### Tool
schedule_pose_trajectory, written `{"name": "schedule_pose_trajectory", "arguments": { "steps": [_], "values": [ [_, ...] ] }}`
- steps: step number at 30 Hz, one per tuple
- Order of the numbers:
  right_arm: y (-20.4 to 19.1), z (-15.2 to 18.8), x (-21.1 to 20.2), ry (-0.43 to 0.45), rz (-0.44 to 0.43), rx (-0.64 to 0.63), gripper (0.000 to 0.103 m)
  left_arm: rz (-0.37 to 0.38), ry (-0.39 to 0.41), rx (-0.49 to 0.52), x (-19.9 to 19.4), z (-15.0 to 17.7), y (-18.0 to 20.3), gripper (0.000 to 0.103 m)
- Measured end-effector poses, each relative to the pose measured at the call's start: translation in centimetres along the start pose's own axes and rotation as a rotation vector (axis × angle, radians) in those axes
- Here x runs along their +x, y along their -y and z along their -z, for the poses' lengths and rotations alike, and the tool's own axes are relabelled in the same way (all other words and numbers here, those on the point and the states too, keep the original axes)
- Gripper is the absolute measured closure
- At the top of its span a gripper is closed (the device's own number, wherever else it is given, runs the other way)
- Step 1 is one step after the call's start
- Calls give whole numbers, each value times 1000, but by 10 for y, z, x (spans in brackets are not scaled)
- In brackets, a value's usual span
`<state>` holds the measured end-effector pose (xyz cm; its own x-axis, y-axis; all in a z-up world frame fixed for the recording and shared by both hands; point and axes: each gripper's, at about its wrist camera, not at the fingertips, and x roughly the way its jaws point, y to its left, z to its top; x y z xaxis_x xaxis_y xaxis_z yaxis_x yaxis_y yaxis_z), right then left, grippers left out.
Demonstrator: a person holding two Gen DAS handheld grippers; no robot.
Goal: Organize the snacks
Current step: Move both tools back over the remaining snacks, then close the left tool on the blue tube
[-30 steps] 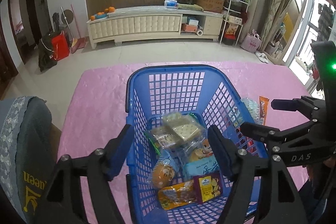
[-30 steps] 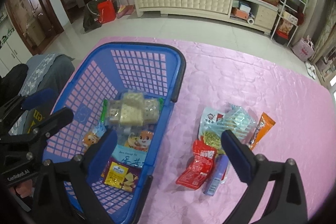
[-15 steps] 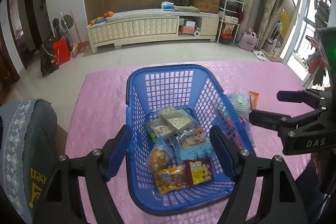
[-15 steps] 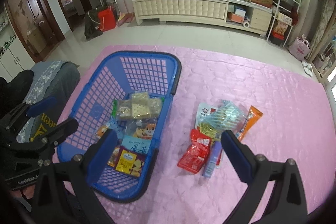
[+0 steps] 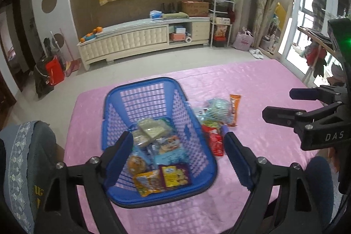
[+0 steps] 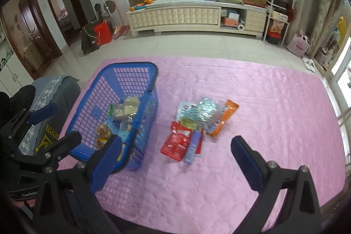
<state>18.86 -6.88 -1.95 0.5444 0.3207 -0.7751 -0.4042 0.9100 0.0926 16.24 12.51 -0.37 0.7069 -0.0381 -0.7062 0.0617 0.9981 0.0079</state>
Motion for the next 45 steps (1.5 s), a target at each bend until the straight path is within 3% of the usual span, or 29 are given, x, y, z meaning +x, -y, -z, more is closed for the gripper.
{"name": "schedule_pose_trajectory", "arguments": {
  "steps": [15,23,33,37,40,45],
  "values": [
    [71,29,-6,-7,22,69,2,64,-81,76,35,1,86,20],
    [98,40,4,-10,22,65,2,82,-117,70,66,1,107,21],
    [124,49,35,-27,16,102,2,-6,-186,90,116,8,126,52],
    [131,51,56,-59,2,115,2,-28,-215,69,137,10,124,55],
    [133,51,70,-79,-10,113,2,-88,-215,79,148,8,124,56],
    [136,49,92,-102,-23,120,2,-78,-246,70,168,7,121,56]
  ]
}}
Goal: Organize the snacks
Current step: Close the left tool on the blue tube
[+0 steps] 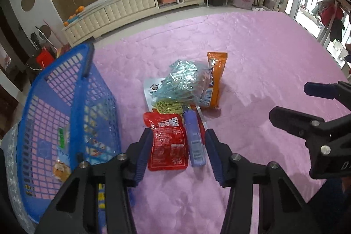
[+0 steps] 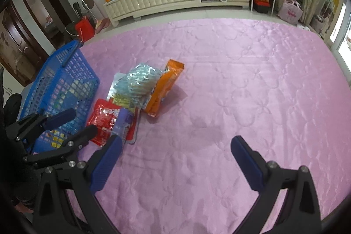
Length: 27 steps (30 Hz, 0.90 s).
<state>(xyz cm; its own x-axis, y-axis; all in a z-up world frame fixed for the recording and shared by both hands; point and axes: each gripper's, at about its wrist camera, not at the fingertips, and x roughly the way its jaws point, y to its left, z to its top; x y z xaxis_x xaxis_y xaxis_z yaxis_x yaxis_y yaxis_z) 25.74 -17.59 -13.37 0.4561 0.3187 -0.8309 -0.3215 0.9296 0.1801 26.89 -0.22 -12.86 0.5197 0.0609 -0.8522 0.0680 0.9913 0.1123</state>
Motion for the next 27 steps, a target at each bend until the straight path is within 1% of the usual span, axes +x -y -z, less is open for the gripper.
{"name": "schedule_pose_trajectory", "arguments": {
  "steps": [2,4,7,14,16,19,21,22,23,26,27],
  "values": [
    [0,-2,6,-5,-1,2,2,-4,-9,-5,8,-1,-2,57],
    [1,-3,12,-10,-2,3,2,-5,-11,-10,13,-2,-3,60],
    [3,-4,18,-9,-6,12,2,-16,-18,-12,23,-7,-4,60],
    [9,-7,28,-16,-24,27,2,-4,-66,-21,49,-10,-4,60],
    [12,-6,29,-13,-27,33,2,24,-80,-34,55,-11,-6,61],
    [16,-5,29,-11,-25,44,2,88,-91,-98,60,-11,-13,68],
    [19,-4,31,-12,-28,56,2,132,-95,-117,61,-11,-15,78],
    [20,-4,31,-12,-28,61,2,137,-94,-111,62,-10,-13,81],
    [21,-3,32,-14,-29,65,2,141,-92,-99,61,-9,-12,88],
    [22,-1,32,-18,-36,72,2,113,-92,-61,61,-10,0,91],
    [22,0,32,-19,-39,73,2,108,-90,-58,61,-10,2,94]
  ]
}}
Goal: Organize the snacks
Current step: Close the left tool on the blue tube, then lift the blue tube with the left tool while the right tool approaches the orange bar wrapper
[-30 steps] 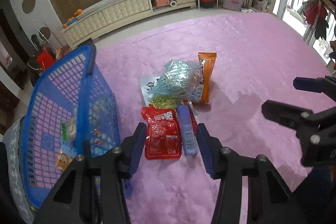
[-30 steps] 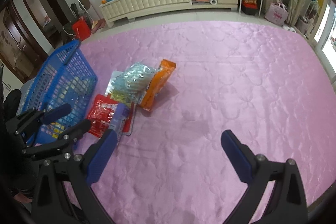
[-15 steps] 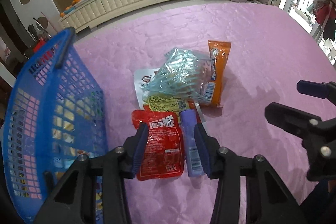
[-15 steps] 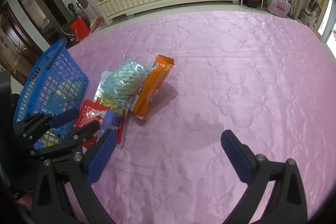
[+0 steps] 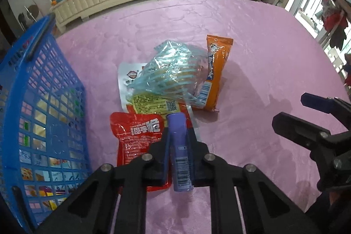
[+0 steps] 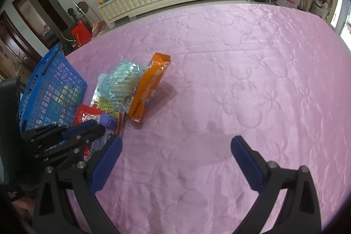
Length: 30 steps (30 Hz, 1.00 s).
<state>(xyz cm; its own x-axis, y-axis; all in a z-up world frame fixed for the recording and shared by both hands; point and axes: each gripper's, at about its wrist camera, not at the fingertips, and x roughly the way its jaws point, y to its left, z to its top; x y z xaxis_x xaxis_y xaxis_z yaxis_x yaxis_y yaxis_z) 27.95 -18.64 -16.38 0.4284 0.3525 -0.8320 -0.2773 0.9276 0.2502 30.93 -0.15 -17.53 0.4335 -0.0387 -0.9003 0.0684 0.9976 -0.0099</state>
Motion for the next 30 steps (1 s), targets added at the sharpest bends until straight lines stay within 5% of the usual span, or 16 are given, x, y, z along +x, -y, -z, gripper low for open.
{"name": "schedule_pose_trajectory", "arguments": {
  "steps": [2,30],
  "values": [
    [-1,1,-1,2,-3,-1,2,3,8,0,-3,-1,2,103],
    [-19,0,-50,70,1,-30,2,17,108,12,-66,6,6,103]
  ]
}}
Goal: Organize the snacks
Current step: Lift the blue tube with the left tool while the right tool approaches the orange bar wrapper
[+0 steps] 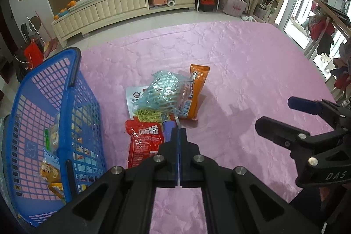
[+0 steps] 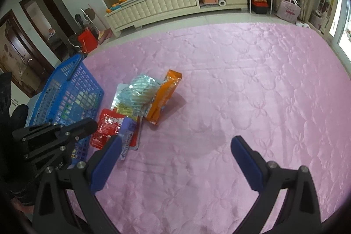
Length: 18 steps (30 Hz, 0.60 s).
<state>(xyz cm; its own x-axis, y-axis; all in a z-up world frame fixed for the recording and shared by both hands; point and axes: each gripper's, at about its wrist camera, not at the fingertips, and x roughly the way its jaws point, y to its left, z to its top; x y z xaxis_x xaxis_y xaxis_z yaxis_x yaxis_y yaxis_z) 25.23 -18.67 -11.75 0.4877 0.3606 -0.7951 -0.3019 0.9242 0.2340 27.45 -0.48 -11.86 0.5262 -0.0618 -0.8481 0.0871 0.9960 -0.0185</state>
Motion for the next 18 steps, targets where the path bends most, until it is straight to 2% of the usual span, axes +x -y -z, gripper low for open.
{"name": "schedule_pose_trajectory", "arguments": {
  "steps": [2,4,6,7,18],
  "values": [
    [-1,0,1,2,6,-10,2,-14,-2,-17,2,0,-2,102],
    [-1,0,3,1,6,-13,2,-21,-19,-29,5,1,-4,94],
    [2,0,6,-2,5,-8,2,-37,-25,-28,8,2,-4,69],
    [3,1,7,-3,5,-6,2,-50,-23,-24,9,2,-3,66],
    [26,10,31,-44,-9,42,2,-7,-135,-36,55,5,-4,64]
  ]
}}
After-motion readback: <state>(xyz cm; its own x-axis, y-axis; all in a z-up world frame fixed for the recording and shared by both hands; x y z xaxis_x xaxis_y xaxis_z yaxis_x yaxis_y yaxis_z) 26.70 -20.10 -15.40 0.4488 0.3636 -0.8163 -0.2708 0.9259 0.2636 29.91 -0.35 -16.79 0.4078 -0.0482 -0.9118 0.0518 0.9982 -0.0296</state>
